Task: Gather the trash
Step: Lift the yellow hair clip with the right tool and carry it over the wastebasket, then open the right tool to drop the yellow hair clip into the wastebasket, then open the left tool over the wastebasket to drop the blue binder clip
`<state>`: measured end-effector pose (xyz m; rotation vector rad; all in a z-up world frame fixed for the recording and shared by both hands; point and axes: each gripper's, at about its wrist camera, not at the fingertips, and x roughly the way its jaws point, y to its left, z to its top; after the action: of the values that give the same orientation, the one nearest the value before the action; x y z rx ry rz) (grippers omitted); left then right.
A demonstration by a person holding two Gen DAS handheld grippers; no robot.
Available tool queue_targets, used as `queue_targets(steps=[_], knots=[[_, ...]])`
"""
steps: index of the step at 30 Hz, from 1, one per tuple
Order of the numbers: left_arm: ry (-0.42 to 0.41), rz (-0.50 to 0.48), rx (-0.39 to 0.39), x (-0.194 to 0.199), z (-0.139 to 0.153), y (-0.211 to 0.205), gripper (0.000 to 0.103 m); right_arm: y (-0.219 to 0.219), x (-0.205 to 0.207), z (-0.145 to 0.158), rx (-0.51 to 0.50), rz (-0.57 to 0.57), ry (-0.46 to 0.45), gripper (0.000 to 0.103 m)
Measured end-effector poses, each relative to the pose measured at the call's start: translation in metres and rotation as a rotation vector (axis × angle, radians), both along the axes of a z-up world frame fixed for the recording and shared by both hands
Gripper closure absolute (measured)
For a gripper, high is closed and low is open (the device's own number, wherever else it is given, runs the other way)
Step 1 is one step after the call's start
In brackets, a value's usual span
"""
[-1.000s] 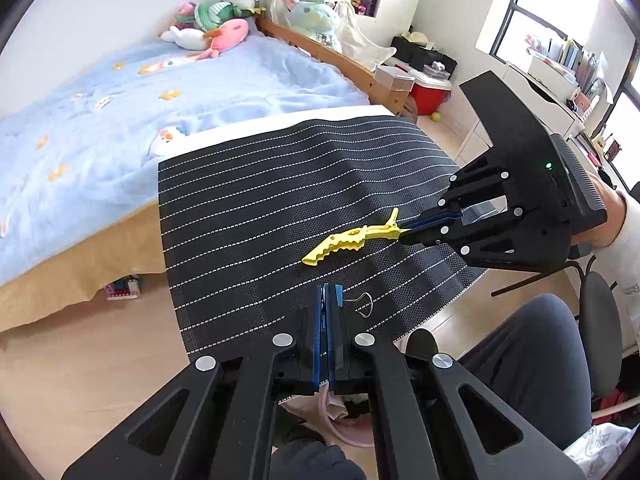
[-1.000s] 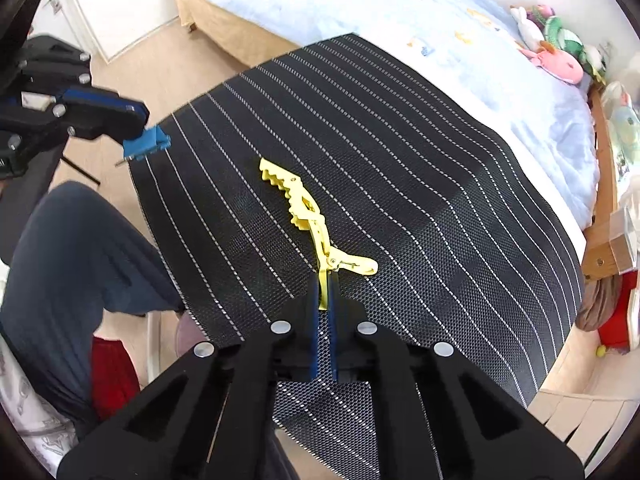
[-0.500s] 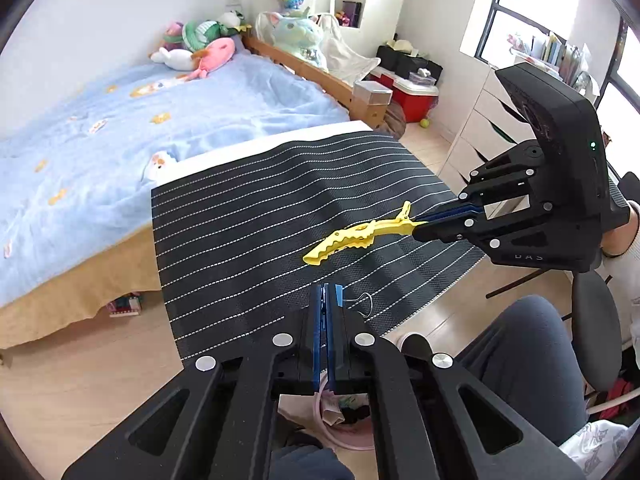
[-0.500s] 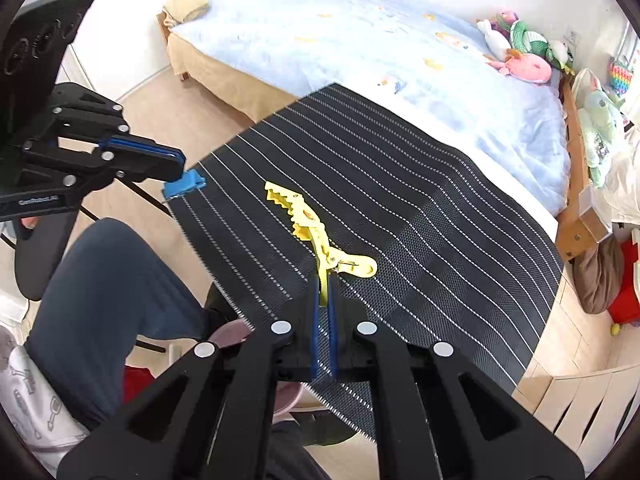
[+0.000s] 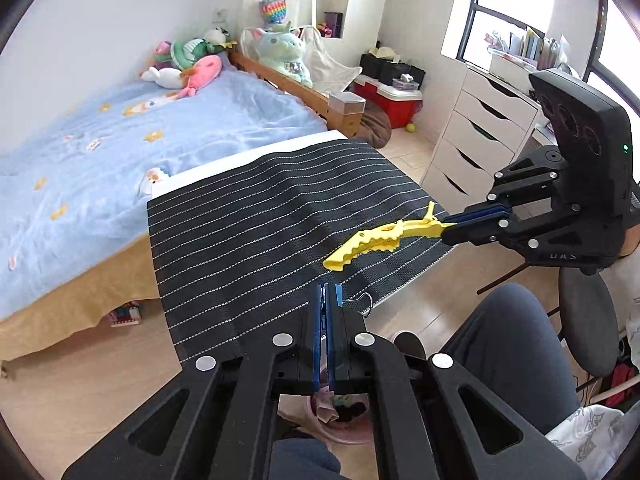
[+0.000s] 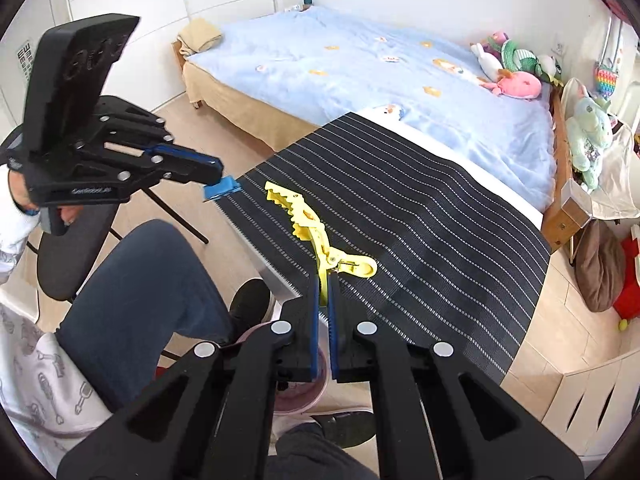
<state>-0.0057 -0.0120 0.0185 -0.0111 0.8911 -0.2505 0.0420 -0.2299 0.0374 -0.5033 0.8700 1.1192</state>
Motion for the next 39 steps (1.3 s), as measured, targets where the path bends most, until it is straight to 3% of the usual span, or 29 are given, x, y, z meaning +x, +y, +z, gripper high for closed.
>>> queue_targets(steps=[7, 24, 25, 26, 28, 29, 34, 39], knots=[[-0.012, -0.016, -0.002, -0.015, 0.005, -0.008, 0.101, -0.014, -0.026, 0.002, 0.014, 0.006, 0.002, 0.100], [0.000, -0.046, -0.031, -0.041, -0.002, -0.023, 0.101, -0.020, -0.071, -0.027, -0.007, 0.065, 0.081, 0.096], [0.000, -0.046, -0.031, -0.042, -0.002, -0.023, 0.101, -0.020, -0.070, -0.028, -0.007, 0.059, 0.080, 0.084], [0.000, -0.045, -0.031, -0.042, -0.002, -0.022, 0.101, -0.020, -0.069, -0.028, -0.003, 0.047, 0.075, 0.059], [0.001, -0.045, -0.031, -0.043, -0.003, -0.023, 0.101, -0.022, -0.067, -0.026, 0.035, 0.029, 0.081, 0.028], [0.002, -0.046, -0.031, -0.043, -0.003, -0.023, 0.101, -0.024, -0.068, -0.025, 0.051, 0.022, 0.079, 0.020], [0.010, -0.053, -0.034, -0.044, -0.005, -0.024, 0.101, -0.028, -0.060, -0.019, 0.088, -0.051, 0.088, 0.003], [0.013, -0.062, -0.035, -0.044, -0.006, -0.028, 0.101, -0.032, -0.056, -0.021, 0.072, -0.130, 0.101, 0.003]])
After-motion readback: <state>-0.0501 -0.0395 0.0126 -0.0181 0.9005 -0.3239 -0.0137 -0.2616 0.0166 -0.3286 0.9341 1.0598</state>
